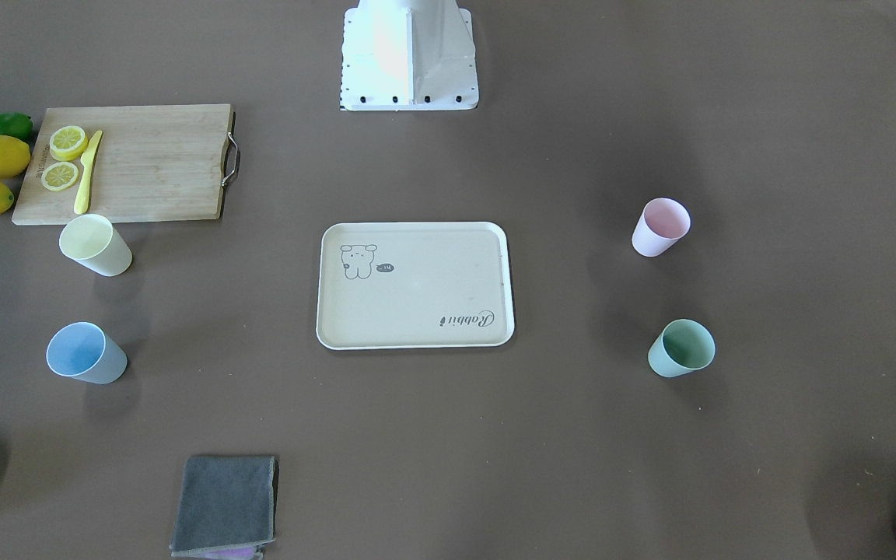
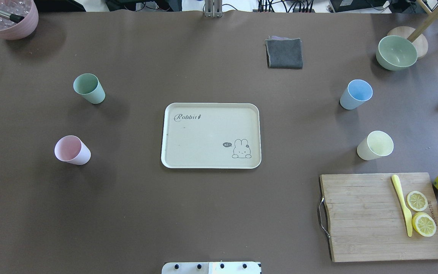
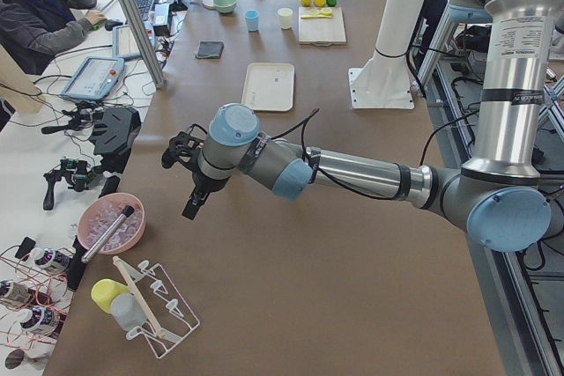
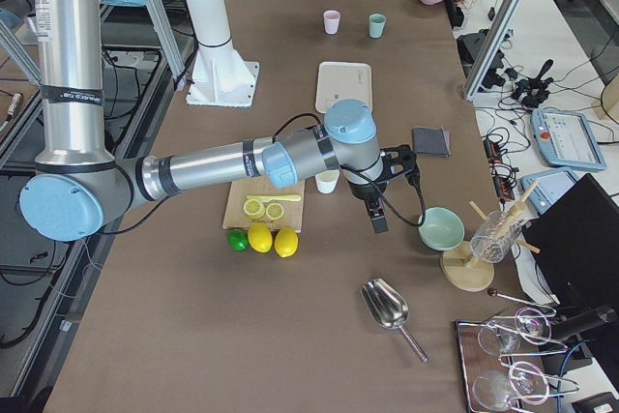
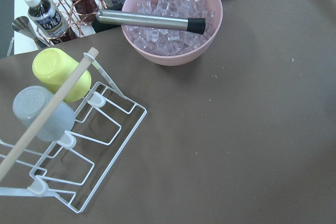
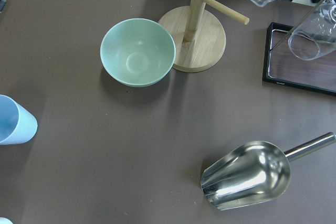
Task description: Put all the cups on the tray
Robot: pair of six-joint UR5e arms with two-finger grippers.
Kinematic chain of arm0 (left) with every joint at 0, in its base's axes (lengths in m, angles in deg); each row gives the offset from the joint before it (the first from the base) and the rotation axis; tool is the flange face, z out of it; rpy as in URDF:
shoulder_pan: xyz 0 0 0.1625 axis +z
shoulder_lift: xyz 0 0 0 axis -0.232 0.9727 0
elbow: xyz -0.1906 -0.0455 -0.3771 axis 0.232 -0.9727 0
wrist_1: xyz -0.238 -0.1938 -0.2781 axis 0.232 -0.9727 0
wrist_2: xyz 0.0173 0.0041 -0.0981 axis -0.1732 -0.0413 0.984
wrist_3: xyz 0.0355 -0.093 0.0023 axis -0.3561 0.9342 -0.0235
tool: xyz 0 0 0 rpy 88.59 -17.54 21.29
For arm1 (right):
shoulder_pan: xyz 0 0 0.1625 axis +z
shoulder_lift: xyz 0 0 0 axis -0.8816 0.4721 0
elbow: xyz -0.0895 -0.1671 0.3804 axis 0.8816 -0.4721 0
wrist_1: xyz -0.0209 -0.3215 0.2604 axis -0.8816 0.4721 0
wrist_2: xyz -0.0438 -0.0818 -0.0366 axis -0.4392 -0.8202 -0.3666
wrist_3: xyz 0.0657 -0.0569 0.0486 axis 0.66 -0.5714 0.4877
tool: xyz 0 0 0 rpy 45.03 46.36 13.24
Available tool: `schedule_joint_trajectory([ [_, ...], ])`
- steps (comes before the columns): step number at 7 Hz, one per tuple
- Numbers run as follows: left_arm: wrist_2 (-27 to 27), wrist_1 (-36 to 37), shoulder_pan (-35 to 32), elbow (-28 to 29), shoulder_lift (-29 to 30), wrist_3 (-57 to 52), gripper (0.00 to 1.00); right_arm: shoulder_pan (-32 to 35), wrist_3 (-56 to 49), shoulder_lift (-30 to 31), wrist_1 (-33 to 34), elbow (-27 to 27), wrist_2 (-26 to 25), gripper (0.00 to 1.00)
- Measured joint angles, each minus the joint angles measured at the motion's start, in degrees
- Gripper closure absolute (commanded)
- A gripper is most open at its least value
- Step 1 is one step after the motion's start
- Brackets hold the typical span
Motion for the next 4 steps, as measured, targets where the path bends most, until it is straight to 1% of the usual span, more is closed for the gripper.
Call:
schedule_joint_trajectory([
  [2,0.0,-2.4,6.2,1.2,2.9,4.2,0.01,-6.8,8.9,-1.8,-0.4,-0.4,-0.4,0.0],
  [4,-0.4,-2.7,14.3,2.7,6.8,16.4,0.01,-14.5,17.3,-5.3,-0.5,-0.8,-2.6,0.0],
])
